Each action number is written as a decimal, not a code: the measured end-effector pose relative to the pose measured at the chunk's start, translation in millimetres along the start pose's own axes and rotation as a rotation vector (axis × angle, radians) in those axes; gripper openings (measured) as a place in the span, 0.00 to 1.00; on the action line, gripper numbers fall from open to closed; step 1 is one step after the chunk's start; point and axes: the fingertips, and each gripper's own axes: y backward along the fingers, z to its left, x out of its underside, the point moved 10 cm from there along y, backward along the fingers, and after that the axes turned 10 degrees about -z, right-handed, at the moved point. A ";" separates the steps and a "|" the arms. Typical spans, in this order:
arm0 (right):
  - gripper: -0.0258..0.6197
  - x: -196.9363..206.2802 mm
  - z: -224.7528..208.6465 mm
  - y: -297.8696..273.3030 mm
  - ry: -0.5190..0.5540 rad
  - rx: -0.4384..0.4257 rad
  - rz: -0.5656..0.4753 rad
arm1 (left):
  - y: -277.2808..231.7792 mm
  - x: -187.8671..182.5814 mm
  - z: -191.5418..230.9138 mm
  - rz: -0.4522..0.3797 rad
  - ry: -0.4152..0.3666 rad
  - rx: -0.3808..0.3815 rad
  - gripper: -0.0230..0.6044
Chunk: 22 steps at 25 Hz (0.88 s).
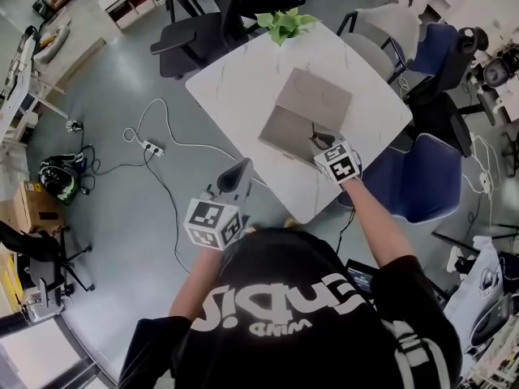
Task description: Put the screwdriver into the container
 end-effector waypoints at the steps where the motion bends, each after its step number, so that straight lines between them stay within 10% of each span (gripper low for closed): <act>1: 0.16 1.2 -1.4 -3.9 -0.003 -0.006 0.014 | -0.2 -0.2 1.3 0.000 0.000 -0.005 0.06; 22: 0.16 22.1 -7.4 -70.9 0.027 -0.096 0.178 | -22.8 3.0 12.8 0.060 0.012 -0.054 0.06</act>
